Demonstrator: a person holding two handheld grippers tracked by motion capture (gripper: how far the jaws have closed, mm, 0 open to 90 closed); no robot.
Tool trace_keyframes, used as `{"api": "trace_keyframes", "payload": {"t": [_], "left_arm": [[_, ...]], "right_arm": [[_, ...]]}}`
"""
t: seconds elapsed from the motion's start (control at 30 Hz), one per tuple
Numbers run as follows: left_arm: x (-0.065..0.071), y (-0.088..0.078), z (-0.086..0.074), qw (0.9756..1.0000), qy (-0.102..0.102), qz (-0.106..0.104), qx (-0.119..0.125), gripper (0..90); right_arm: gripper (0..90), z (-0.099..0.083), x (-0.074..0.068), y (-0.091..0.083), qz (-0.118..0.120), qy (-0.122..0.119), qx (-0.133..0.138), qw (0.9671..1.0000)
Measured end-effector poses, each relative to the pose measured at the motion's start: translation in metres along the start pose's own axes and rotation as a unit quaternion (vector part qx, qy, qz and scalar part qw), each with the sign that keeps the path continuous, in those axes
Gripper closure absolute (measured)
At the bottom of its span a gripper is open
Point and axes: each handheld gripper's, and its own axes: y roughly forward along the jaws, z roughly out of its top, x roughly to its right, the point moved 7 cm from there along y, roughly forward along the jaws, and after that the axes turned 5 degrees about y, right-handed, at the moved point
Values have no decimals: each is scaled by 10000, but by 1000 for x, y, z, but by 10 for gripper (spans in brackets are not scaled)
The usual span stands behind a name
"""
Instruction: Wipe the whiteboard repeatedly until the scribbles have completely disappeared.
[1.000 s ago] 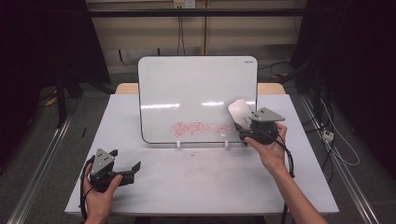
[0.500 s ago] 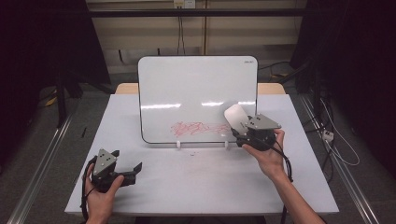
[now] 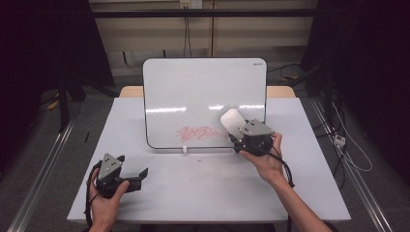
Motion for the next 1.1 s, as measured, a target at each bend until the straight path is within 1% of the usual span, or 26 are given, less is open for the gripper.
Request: {"api": "trace_keyframes", "payload": {"t": [0.03, 0.07, 0.13, 0.2, 0.37, 0.53, 0.63, 0.67, 0.77, 0.83, 0.93, 0.97, 1.03, 1.07, 1.1], "left_arm": [[1, 1, 0, 10000, -45, 1, 5, 60], [0, 0, 0, 10000, -54, -12, 0, 59], [-1, 1, 0, 10000, -48, 6, 19, 60], [-2, 2, 0, 9999, -102, -16, 19, 60], [-1, 1, 1, 10000, -31, -27, 40, 60], [0, 1, 1, 10000, -67, -28, 48, 60], [0, 1, 2, 10000, -56, -23, 48, 60], [0, 0, 2, 10000, -11, -9, 26, 59], [1, 1, 3, 10000, -12, -29, 48, 60], [1, 1, 2, 10000, 9, -42, 42, 60], [1, 1, 2, 10000, -11, -29, 32, 60], [1, 1, 2, 10000, -8, -32, 33, 60], [1, 1, 2, 10000, -6, -35, 39, 60], [1, 1, 2, 10000, 4, -16, 32, 60], [1, 1, 2, 10000, 4, -41, 18, 60]], "right_arm": [[317, 1, -2, 2, -6, -38, 13, 10000], [317, 3, -4, 4, 20, -76, 18, 10000], [317, 6, -6, 8, -12, -125, 32, 9999], [317, 9, -8, 12, -3, -137, 41, 9999], [317, 15, -13, 20, -70, -253, 73, 9996], [317, 16, -17, 22, -146, -436, 99, 9989], [317, 15, -15, 23, -298, -551, 65, 9980], [317, 14, -13, 24, -352, -563, 50, 9978], [317, 12, -9, 25, -522, -691, 25, 9962], [318, 10, -7, 25, -565, -708, 2, 9959], [317, 8, -4, 27, -686, -815, -62, 9943], [318, 6, -4, 28, -713, -804, -83, 9942], [317, 5, -3, 30, -762, -870, -121, 9932], [318, 3, -3, 32, -830, -918, -139, 9922], [318, 2, -2, 34, -842, -937, -154, 9919]]}}
